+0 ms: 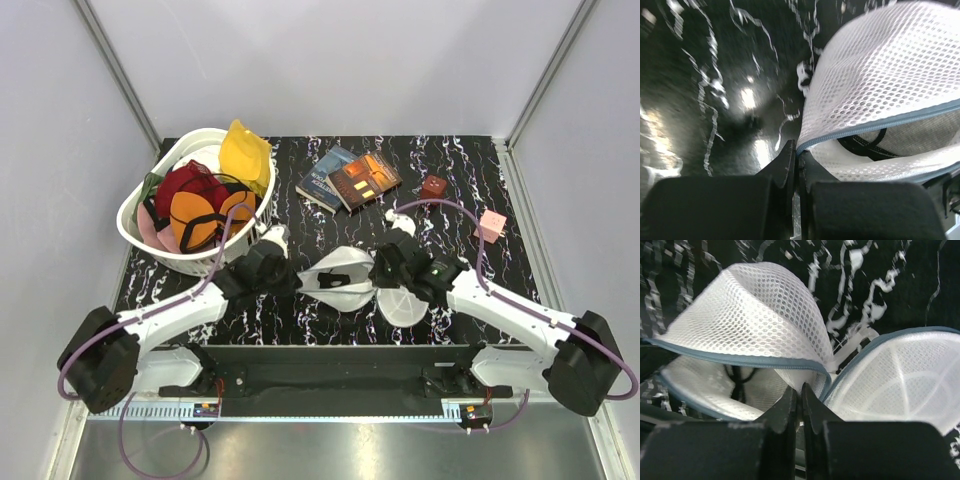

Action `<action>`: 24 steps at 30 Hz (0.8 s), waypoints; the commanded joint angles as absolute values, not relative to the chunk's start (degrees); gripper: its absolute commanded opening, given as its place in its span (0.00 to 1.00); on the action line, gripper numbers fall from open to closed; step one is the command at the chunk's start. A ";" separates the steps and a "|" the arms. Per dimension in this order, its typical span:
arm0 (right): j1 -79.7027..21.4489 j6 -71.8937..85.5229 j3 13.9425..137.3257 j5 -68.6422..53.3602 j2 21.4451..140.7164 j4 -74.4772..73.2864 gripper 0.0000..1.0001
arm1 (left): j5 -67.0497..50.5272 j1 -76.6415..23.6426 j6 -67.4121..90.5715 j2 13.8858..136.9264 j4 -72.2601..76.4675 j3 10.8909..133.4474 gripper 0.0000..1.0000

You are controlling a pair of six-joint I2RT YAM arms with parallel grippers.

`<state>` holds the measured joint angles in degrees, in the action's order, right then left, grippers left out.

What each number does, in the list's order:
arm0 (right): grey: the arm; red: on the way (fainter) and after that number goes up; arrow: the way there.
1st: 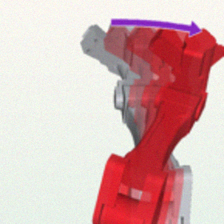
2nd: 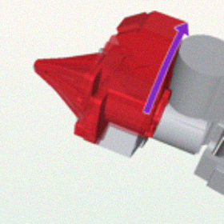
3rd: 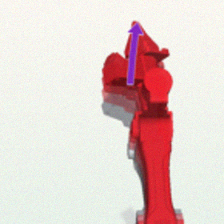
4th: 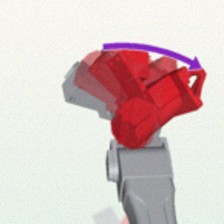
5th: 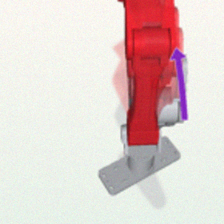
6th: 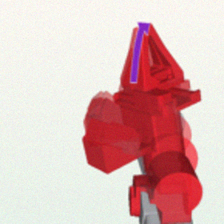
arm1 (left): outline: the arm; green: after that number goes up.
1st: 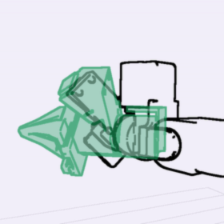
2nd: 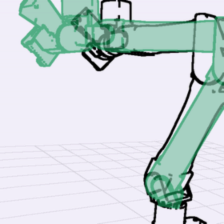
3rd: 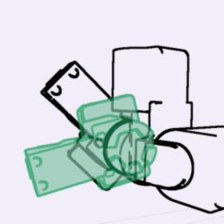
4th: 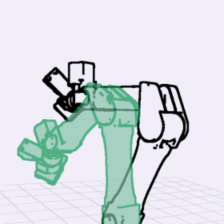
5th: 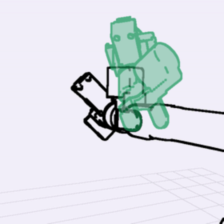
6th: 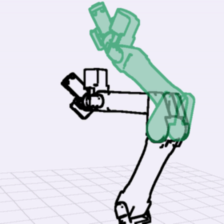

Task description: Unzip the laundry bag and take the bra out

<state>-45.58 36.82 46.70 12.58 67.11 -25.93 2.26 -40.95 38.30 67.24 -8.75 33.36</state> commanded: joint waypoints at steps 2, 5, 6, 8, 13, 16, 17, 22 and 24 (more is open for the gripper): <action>-45.18 38.67 44.39 13.63 67.68 -28.83 0.23 | 3.16 -44.20 40.43 69.96 -1.32 32.26 0.00; -45.18 38.50 44.47 12.92 66.27 -28.74 0.48 | 4.22 -46.49 41.04 70.75 -0.44 32.43 0.00; -45.26 37.97 44.73 12.48 65.14 -28.74 0.50 | 4.39 -47.02 41.31 70.93 -0.18 32.43 0.00; -45.44 35.53 46.23 9.95 63.64 -28.65 0.52 | 5.01 -48.42 41.83 71.37 -0.17 32.34 0.00; -46.05 31.56 47.72 2.47 60.20 -24.09 0.54 | 5.89 -50.36 43.50 71.63 2.98 31.47 0.00; -46.49 30.15 47.81 -1.74 62.57 -21.01 0.53 | 6.33 -50.80 44.12 71.98 3.34 31.38 0.00; -46.76 29.89 47.73 -3.24 64.32 -18.92 0.53 | 6.42 -50.89 44.21 72.07 3.51 31.38 0.00; -48.16 28.74 47.99 -5.01 69.78 -14.07 0.54 | 6.59 -51.42 44.73 72.42 3.78 31.29 0.00; -48.78 28.48 48.25 -4.92 72.15 -12.75 0.56 | 6.68 -51.42 45.00 72.51 3.95 31.38 0.00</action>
<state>-47.53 30.83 46.24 -2.13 69.10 -18.50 4.75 -50.94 43.86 71.99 0.27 31.83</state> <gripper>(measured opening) 0.535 0.019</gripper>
